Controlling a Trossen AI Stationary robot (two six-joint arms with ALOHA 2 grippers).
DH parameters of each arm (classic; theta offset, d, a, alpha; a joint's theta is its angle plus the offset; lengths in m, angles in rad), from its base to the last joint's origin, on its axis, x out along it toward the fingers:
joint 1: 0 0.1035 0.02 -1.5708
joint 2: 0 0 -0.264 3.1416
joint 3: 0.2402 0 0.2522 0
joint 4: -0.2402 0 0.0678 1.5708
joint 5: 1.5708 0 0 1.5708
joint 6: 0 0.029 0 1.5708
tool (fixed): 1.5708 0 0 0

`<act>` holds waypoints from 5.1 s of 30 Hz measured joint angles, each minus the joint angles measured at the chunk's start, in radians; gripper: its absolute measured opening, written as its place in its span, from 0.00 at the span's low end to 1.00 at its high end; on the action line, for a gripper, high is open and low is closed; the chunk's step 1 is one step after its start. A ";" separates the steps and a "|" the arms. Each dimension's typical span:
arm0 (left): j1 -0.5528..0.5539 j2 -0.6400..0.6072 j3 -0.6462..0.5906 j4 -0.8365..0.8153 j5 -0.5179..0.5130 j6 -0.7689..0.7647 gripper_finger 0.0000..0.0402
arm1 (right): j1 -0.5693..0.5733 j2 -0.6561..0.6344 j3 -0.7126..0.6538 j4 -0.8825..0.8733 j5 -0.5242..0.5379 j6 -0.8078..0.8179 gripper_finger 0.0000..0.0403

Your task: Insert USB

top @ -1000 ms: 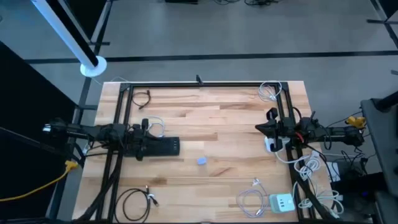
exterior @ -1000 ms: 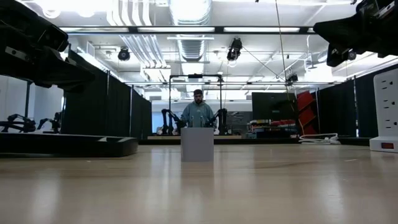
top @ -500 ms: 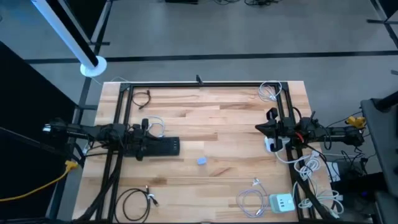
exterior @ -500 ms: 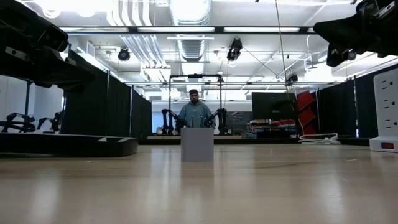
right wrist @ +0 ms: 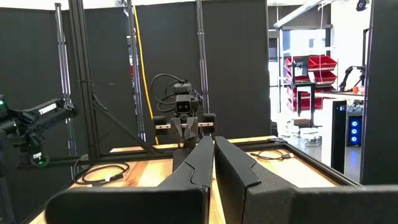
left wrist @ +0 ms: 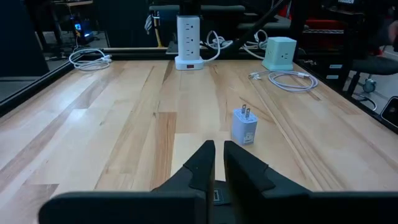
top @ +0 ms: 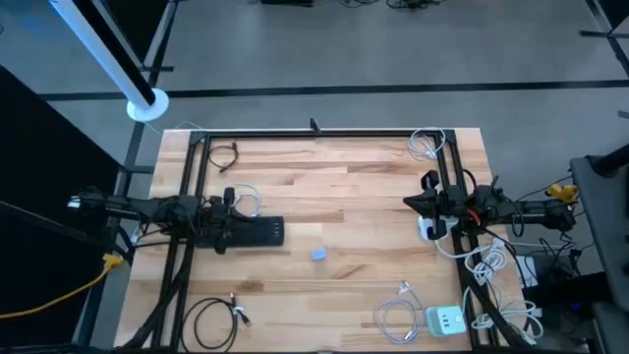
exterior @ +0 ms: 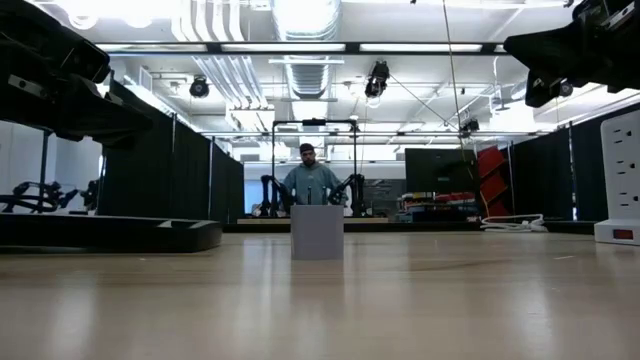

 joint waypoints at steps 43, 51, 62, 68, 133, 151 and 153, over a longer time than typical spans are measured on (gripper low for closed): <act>0.000 0.005 0.040 0.178 0.000 -0.205 0.06 | 0.010 1.319 0.856 -0.156 -0.053 0.246 0.00; 0.000 0.114 0.345 -0.214 -0.028 -0.229 0.06 | 0.026 1.572 1.120 -0.423 -0.211 0.278 0.00; 0.000 0.360 0.724 -0.614 -0.030 -0.237 0.06 | 0.075 1.677 1.352 -0.752 -0.210 0.247 0.00; -0.002 0.415 0.751 -0.682 -0.011 -0.405 0.06 | 0.126 1.701 1.353 -0.776 -0.209 0.117 0.02; -0.155 0.469 0.696 -0.664 -0.294 -0.454 0.06 | -0.923 1.763 1.292 -1.453 0.439 0.022 0.00; -0.155 0.539 0.696 -0.522 -0.336 -0.585 0.06 | -0.945 1.914 1.320 -1.383 0.524 -0.250 0.00; -0.155 0.545 0.696 -0.522 -0.336 -0.586 0.06 | -0.939 1.911 1.330 -1.382 0.527 -0.270 0.00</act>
